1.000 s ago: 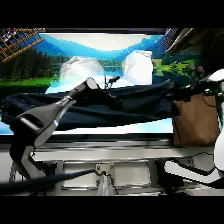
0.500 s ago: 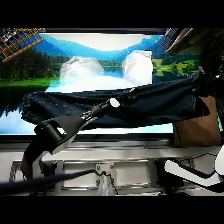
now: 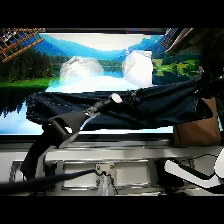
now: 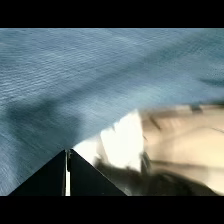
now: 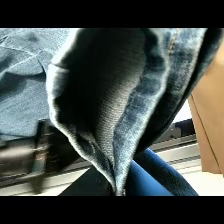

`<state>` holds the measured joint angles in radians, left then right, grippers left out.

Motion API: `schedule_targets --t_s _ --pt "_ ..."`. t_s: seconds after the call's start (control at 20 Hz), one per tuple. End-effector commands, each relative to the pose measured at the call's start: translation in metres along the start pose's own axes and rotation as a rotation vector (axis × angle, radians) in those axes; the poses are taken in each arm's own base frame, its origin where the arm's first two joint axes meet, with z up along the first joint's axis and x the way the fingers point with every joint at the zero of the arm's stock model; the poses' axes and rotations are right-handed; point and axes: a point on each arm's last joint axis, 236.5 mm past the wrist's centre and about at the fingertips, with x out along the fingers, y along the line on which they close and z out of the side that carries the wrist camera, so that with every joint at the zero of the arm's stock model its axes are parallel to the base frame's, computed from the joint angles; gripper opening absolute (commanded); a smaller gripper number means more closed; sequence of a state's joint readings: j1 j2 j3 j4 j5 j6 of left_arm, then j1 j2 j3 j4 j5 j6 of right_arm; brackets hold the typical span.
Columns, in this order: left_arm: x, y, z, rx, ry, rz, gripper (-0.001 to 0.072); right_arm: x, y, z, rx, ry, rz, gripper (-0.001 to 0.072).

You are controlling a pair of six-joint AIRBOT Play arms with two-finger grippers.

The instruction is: Fold the clothes and pants, and hang the long-sleeved shirts on hangers.

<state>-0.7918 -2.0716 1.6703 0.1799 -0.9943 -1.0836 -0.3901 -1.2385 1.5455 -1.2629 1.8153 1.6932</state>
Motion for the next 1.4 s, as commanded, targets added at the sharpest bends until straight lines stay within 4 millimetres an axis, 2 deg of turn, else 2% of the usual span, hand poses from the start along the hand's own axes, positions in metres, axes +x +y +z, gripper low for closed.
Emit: schedule_targets --t_s 0.0,0.15,0.2,0.3,0.45,0.55,0.7,0.85,0.95,1.0,1.05,1.15,1.2,1.25,1.35 --pt "-0.090 -0.048 -0.007 0.131 0.129 -0.186 0.0017 0.004 0.017 -0.001 -0.041 -0.005 0.006 0.0027" --pt "-0.201 -0.057 0.026 0.150 -0.034 -0.182 0.0017 0.022 0.056 -0.006 -0.075 -0.007 0.009 0.0027" --pt "-0.236 -0.058 0.027 0.150 -0.082 -0.174 0.0017 0.030 0.070 -0.008 -0.074 -0.013 0.008 0.0027" --pt "-0.297 -0.059 0.015 0.140 -0.187 -0.146 0.0017 0.055 0.103 -0.013 -0.100 -0.043 -0.002 0.0027" --pt "-0.357 -0.057 -0.015 0.087 -0.360 -0.080 0.0017 0.108 0.148 -0.027 -0.129 -0.107 -0.018 0.0027" --pt "-0.376 -0.054 -0.035 0.088 -0.438 0.009 0.0017 0.155 0.180 -0.047 -0.134 -0.094 0.002 0.0027" --pt "-0.386 -0.041 -0.063 0.102 -0.452 0.228 0.0017 0.217 0.236 -0.081 -0.227 -0.058 0.062 0.0027" --pt "-0.407 -0.033 -0.074 0.103 -0.498 0.443 0.0017 0.261 0.276 -0.109 -0.219 -0.027 0.140 0.0027" --pt "-0.417 -0.039 -0.077 0.121 -0.533 0.506 0.0017 0.281 0.296 -0.114 -0.218 -0.044 0.196 0.0028" --pt "-0.418 -0.043 -0.078 0.126 -0.541 0.510 0.0017 0.286 0.309 -0.110 -0.223 -0.078 0.238 0.0030" --pt "-0.418 -0.045 -0.079 0.133 -0.544 0.511 0.0017 0.287 0.317 -0.108 -0.232 -0.103 0.266 0.0097" --pt "-0.418 -0.046 -0.080 0.124 -0.544 0.508 0.0017 0.279 0.317 -0.108 -0.301 -0.113 0.265 0.0623" --pt "-0.418 -0.046 -0.080 0.121 -0.545 0.507 0.0017 0.273 0.312 -0.109 -0.359 -0.111 0.246 0.0683" --pt "-0.418 -0.046 -0.080 0.120 -0.546 0.507 0.0018 0.266 0.302 -0.108 -0.406 -0.103 0.209 0.0682" --pt "-0.420 -0.045 -0.077 0.121 -0.559 0.513 0.0017 0.247 0.265 -0.107 -0.518 -0.076 0.077 0.0601"
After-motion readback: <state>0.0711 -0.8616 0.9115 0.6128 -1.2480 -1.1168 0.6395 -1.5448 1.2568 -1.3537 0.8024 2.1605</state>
